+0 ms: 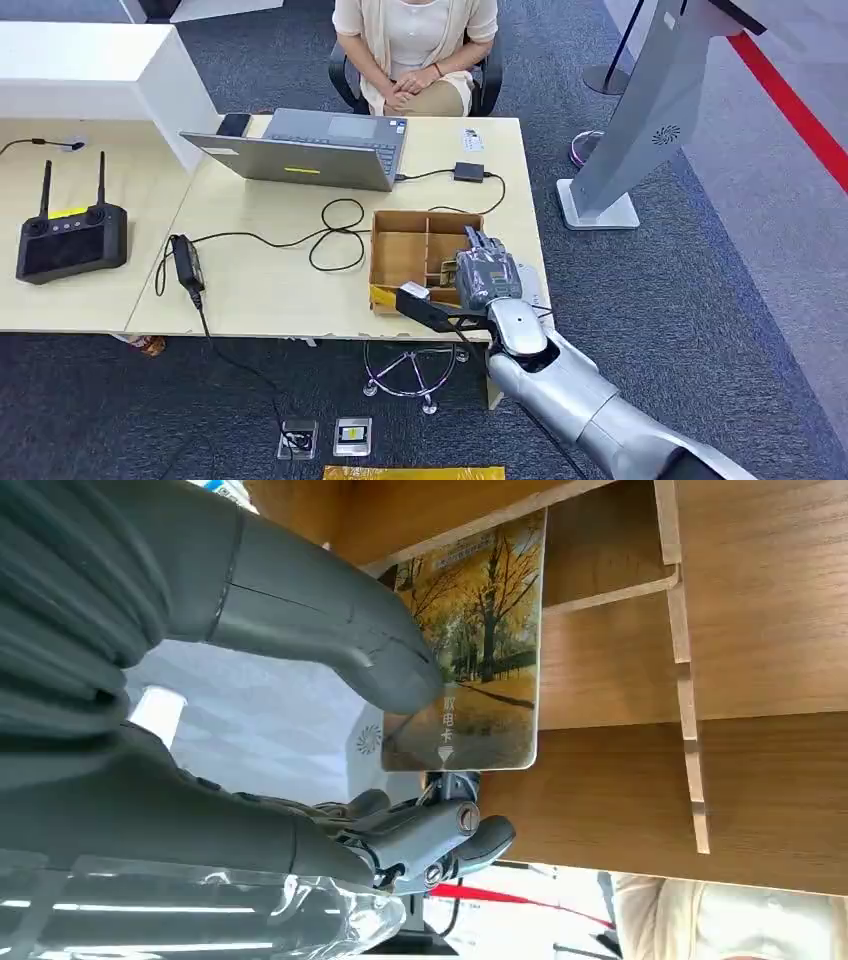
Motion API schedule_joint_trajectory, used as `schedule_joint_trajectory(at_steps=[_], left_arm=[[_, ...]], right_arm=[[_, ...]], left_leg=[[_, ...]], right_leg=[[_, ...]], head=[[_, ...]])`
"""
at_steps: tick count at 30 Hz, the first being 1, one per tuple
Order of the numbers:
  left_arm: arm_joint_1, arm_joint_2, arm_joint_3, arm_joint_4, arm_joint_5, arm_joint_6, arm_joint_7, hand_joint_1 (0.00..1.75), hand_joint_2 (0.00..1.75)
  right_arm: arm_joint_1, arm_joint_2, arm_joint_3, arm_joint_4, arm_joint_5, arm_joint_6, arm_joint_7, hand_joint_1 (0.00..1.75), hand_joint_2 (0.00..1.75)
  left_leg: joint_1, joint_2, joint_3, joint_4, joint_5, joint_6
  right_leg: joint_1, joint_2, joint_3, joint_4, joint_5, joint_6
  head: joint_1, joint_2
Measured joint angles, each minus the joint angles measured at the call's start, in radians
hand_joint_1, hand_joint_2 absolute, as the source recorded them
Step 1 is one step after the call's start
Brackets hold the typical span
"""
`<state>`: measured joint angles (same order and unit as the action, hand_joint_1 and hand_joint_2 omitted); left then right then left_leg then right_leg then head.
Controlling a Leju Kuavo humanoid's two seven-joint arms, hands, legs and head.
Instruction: Pass the card to the sensor for recognition and then transmit it.
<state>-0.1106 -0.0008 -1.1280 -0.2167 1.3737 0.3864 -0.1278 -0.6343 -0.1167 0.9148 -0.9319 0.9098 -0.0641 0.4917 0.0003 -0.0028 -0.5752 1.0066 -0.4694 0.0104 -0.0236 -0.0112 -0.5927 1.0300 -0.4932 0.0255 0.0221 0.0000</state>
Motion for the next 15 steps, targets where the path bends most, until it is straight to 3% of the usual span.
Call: schedule_joint_trajectory(at_steps=[10, 15], left_arm=[[0.0, 0.0, 0.0, 0.001, -0.011, -0.012, -0.001, 0.0, 0.0], [0.0, 0.001, 0.0, 0.001, -0.019, -0.012, -0.001, 0.0, 0.0]], right_arm=[[0.0, 0.0, 0.0, 0.0, 0.016, -0.021, -0.001, 1.75, 1.75], [-0.024, -0.005, -0.002, -0.023, 0.089, -0.001, 0.038, 1.75, 1.75]], left_leg=[[0.0, 0.0, 0.0, 0.0, 0.0, 0.0], [0.0, 0.001, 0.0, 0.0, 0.0, 0.0]], right_leg=[[0.0, 0.0, 0.0, 0.0, 0.0, 0.0], [0.0, 0.001, 0.0, 0.0, 0.0, 0.0]], head=[[0.0, 0.0], [0.0, 0.0]])
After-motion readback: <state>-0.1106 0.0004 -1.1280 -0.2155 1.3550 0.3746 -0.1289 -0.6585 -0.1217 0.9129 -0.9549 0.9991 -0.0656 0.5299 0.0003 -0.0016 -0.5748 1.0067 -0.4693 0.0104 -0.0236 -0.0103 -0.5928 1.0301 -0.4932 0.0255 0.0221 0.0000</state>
